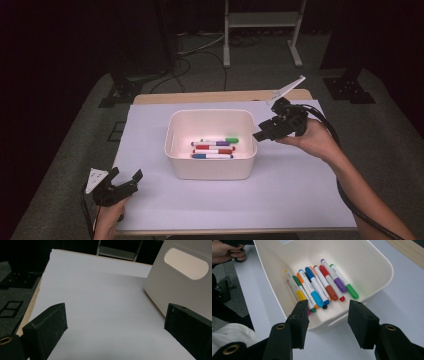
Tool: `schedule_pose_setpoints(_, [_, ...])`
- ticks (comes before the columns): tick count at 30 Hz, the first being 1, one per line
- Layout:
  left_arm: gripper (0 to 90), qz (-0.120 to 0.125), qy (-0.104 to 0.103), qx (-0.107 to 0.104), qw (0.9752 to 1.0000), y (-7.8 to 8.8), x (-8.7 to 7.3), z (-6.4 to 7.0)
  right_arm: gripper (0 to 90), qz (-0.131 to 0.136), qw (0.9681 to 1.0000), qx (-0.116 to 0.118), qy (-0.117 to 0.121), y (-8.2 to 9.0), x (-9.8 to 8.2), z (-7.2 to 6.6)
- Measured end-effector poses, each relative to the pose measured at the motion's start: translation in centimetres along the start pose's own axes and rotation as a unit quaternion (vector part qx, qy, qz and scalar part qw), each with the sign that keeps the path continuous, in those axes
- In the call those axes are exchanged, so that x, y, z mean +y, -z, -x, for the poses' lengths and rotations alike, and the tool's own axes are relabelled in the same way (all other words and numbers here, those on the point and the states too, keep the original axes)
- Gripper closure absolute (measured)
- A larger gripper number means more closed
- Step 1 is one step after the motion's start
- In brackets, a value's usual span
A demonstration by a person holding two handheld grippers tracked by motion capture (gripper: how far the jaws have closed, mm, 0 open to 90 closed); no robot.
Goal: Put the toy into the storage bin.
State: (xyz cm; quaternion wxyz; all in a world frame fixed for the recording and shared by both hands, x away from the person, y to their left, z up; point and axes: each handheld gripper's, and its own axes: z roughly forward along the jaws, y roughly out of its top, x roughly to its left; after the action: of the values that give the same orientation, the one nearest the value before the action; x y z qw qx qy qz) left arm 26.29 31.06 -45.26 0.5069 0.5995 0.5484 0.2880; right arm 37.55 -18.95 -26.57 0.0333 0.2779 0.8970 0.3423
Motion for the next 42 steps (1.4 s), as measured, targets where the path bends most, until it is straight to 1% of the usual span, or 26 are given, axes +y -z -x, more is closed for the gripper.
schedule_pose_setpoints(3, [3.1,-0.002,-0.002,-0.001,1.0,-0.1,0.0,0.1,49.3,0.003,1.0,-0.006,-0.004,0.7,-0.9,0.3])
schedule_pose_setpoints(7, [3.1,-0.002,-0.003,-0.002,1.0,-0.1,0.0,0.2,48.6,0.01,0.9997,-0.014,-0.018,1.6,-2.0,0.8])
schedule_pose_setpoints(9, [3.1,-0.002,-0.002,-0.001,1.0,-0.1,0.0,0.2,48.4,0.011,0.9996,-0.015,-0.019,1.8,-2.2,0.9])
schedule_pose_setpoints(10, [3.1,-0.002,-0.003,0.0,1.0,-0.1,0.0,0.2,47.7,0.01,0.9995,-0.018,-0.025,1.9,-2.7,1.1])
schedule_pose_setpoints(11, [3.1,-0.002,-0.003,0.0,1.0,-0.1,0.0,0.2,47.7,0.01,0.9995,-0.018,-0.025,1.9,-2.7,1.1])
schedule_pose_setpoints(12, [3.1,-0.001,-0.004,0.0,1.0,0.0,0.0,0.2,47.4,0.01,0.9993,-0.021,-0.03,2.1,-3.2,1.3])
schedule_pose_setpoints(15, [3.1,-0.002,-0.005,0.001,1.0,0.0,0.0,0.2,46.4,0.01,0.9991,-0.023,-0.034,2.2,-3.6,1.5])
schedule_pose_setpoints(16, [3.1,-0.002,-0.004,0.002,1.0,0.1,0.0,0.2,45.9,0.011,0.9988,-0.024,-0.041,2.3,-4.3,1.9])
schedule_pose_setpoints(20, [3.1,-0.001,-0.005,0.003,1.0,0.2,-0.1,0.2,44.7,0.009,0.9982,-0.025,-0.053,2.2,-5.5,2.5])
schedule_pose_setpoints(21, [3.1,-0.001,-0.005,0.003,1.0,0.2,-0.1,0.2,44.7,0.009,0.9982,-0.025,-0.053,2.2,-5.5,2.5])
schedule_pose_setpoints(22, [3.1,-0.001,-0.004,0.004,1.0,0.2,-0.1,0.2,44.1,0.009,0.9978,-0.027,-0.06,2.1,-6.1,2.8])
schedule_pose_setpoints(28, [3.1,-0.002,-0.004,0.004,1.0,0.1,-0.1,0.2,43.1,0.007,0.9966,-0.029,-0.076,1.9,-7.9,3.4])
schedule_pose_setpoints(29, [3.1,-0.002,-0.004,0.004,1.0,0.1,-0.1,0.2,43.1,0.007,0.9966,-0.029,-0.076,1.9,-7.9,3.4])
schedule_pose_setpoints(30, [3.1,-0.003,-0.005,0.004,1.0,0.1,-0.1,0.2,42.9,0.007,0.9961,-0.032,-0.082,1.8,-8.3,3.6])
schedule_pose_setpoints(32, [3.1,-0.003,-0.003,0.004,1.0,0.1,-0.1,0.2,42.1,0.008,0.9956,-0.033,-0.087,1.8,-8.8,3.7])
schedule_pose_setpoints(34, [3.1,-0.003,-0.002,0.003,1.0,0.1,-0.1,0.2,41.0,0.008,0.9955,-0.034,-0.089,1.7,-9.0,3.8])
schedule_pose_setpoints(35, [3.1,-0.004,-0.003,0.003,1.0,0.1,-0.2,0.2,40.8,0.006,0.9948,-0.039,-0.094,1.7,-9.3,3.9])
schedule_pose_setpoints(40, [3.1,-0.006,-0.005,0.003,1.0,0.1,-0.1,0.2,40.4,0.009,0.9942,-0.035,-0.101,1.4,-10.0,4.0])
schedule_pose_setpoints(42, [3.0,-0.007,-0.005,0.002,1.0,0.1,-0.2,0.2,39.2,0.011,0.9935,-0.035,-0.108,1.1,-10.7,4.1])
